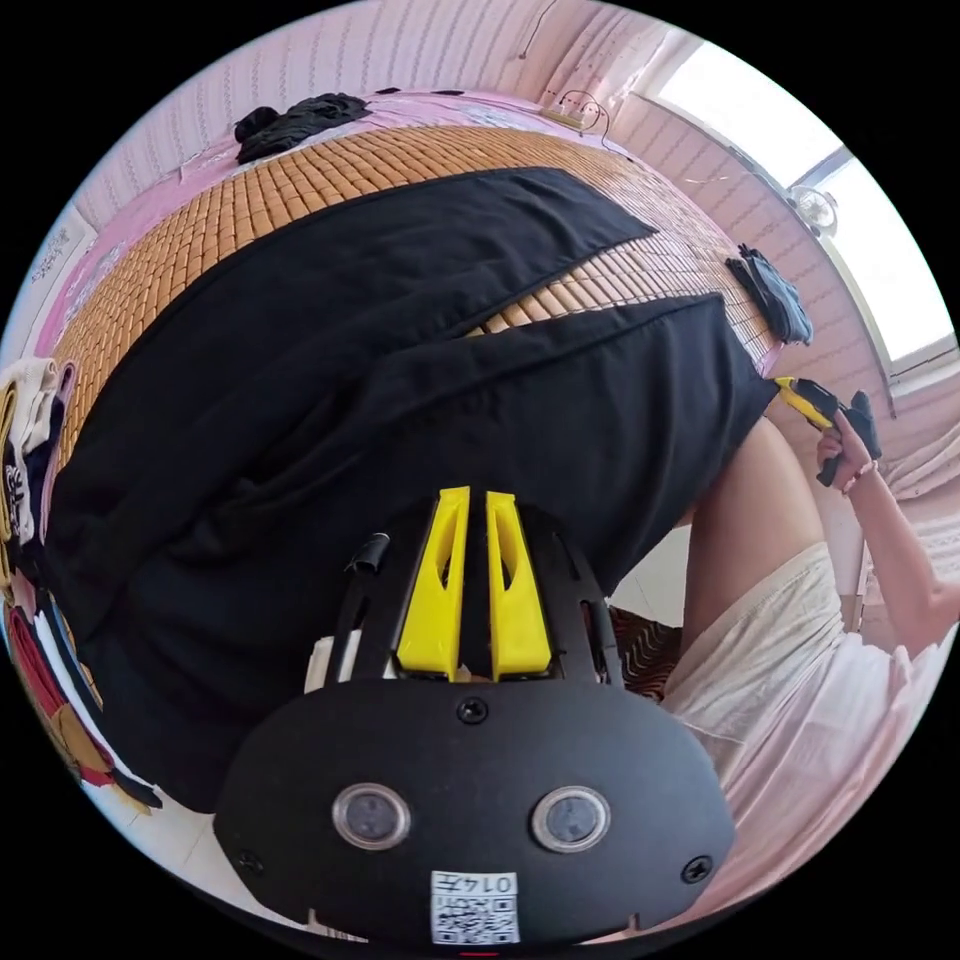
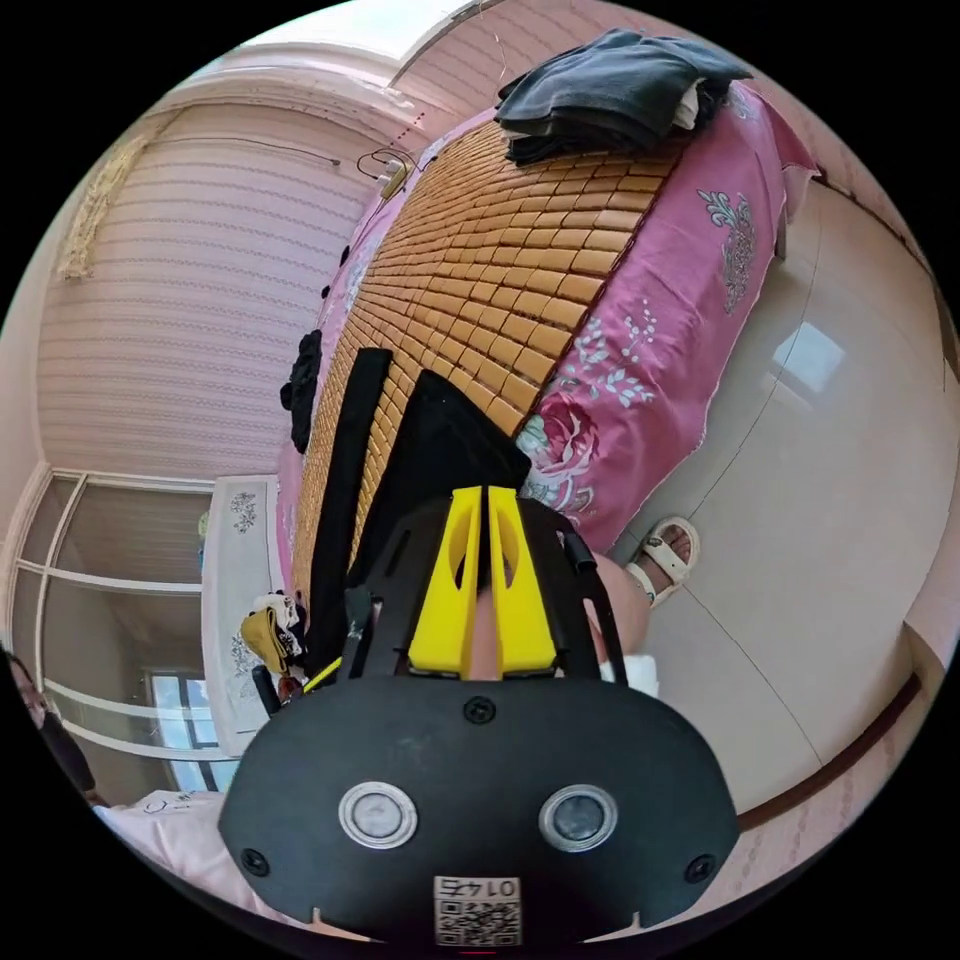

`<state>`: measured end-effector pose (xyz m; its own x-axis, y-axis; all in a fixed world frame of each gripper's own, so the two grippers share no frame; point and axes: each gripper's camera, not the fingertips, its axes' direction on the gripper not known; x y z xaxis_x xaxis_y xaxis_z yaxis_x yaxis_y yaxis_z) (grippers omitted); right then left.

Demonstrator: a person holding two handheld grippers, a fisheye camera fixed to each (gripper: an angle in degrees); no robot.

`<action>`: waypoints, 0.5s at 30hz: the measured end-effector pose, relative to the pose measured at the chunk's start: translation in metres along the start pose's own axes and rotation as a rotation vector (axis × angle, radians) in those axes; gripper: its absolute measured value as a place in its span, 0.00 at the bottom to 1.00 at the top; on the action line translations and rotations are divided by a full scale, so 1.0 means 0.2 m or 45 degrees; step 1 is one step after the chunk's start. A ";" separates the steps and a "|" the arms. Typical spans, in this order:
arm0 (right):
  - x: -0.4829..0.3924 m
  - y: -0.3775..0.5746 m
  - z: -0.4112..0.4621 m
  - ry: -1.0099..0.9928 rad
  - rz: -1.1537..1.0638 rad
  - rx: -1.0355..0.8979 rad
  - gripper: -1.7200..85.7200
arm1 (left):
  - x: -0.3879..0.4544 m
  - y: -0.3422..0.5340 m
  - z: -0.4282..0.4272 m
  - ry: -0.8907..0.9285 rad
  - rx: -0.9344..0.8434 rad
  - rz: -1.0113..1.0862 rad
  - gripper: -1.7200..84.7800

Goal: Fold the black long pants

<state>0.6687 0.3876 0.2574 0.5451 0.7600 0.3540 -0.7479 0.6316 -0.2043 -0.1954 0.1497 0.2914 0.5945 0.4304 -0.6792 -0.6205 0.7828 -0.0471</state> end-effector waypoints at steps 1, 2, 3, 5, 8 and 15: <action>-0.02 0.01 -0.02 0.005 -0.041 0.031 0.04 | -0.04 0.01 -0.01 0.025 0.006 -0.071 0.04; -0.04 0.02 -0.06 0.026 -0.099 0.087 0.03 | -0.06 0.03 -0.02 0.042 0.033 -0.113 0.04; -0.03 0.04 -0.08 0.048 -0.102 0.119 0.03 | -0.09 0.07 -0.08 0.091 0.134 -0.178 0.03; 0.04 0.06 -0.08 0.031 -0.055 0.125 0.03 | -0.17 0.17 -0.17 0.178 0.255 -0.295 0.03; 0.15 0.08 -0.03 0.007 0.014 0.073 0.03 | -0.33 0.42 -0.34 0.224 0.430 -0.501 0.03; 0.25 0.13 0.09 0.016 0.072 0.024 0.02 | -0.70 1.37 -0.68 -0.007 0.669 -1.156 0.09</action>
<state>0.6696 0.4386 0.2862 0.5060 0.7964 0.3311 -0.7848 0.5844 -0.2063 -0.5183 0.2419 0.2740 0.7286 -0.4157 -0.5444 0.3593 0.9086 -0.2129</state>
